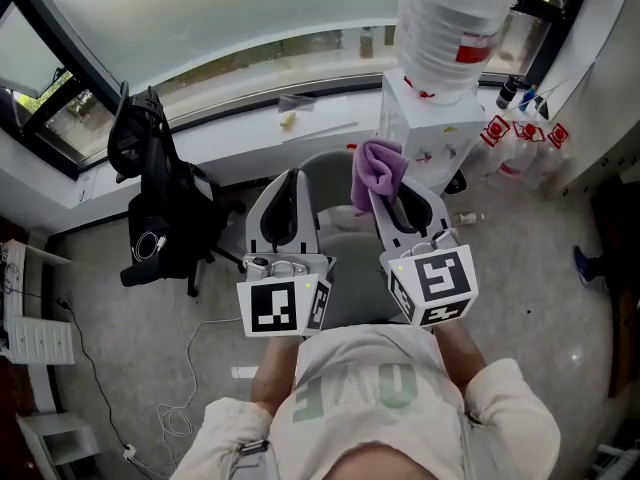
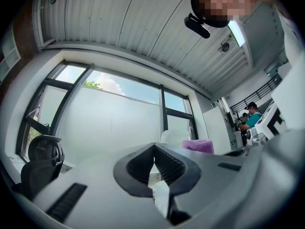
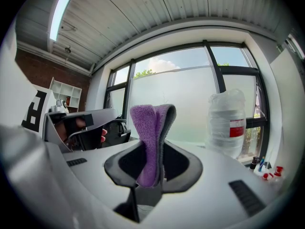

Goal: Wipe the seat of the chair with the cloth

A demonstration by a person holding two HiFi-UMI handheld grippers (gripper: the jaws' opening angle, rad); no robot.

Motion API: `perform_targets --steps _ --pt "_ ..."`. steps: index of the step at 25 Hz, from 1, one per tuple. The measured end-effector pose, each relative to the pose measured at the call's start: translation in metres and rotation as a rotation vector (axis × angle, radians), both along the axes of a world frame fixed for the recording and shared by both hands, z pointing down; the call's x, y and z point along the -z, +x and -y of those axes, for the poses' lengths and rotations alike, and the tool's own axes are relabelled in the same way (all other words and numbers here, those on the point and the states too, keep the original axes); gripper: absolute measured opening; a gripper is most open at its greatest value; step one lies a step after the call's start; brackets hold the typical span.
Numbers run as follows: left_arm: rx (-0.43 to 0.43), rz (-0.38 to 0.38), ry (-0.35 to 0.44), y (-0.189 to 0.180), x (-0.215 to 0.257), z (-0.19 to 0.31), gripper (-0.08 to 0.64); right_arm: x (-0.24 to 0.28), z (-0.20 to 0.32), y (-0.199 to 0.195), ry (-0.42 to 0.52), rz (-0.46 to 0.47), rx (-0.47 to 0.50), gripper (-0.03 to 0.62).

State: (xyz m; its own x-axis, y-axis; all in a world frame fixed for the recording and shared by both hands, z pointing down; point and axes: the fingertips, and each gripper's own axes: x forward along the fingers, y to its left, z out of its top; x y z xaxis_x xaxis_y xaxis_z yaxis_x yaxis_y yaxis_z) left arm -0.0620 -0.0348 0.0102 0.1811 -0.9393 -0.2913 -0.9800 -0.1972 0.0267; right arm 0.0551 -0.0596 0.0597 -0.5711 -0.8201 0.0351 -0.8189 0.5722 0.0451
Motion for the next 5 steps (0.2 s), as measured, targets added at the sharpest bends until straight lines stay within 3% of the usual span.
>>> perform_targets --steps 5 --pt "-0.001 -0.003 0.005 -0.0002 0.0004 0.0039 0.012 -0.0005 0.003 -0.003 -0.001 -0.001 0.009 0.092"
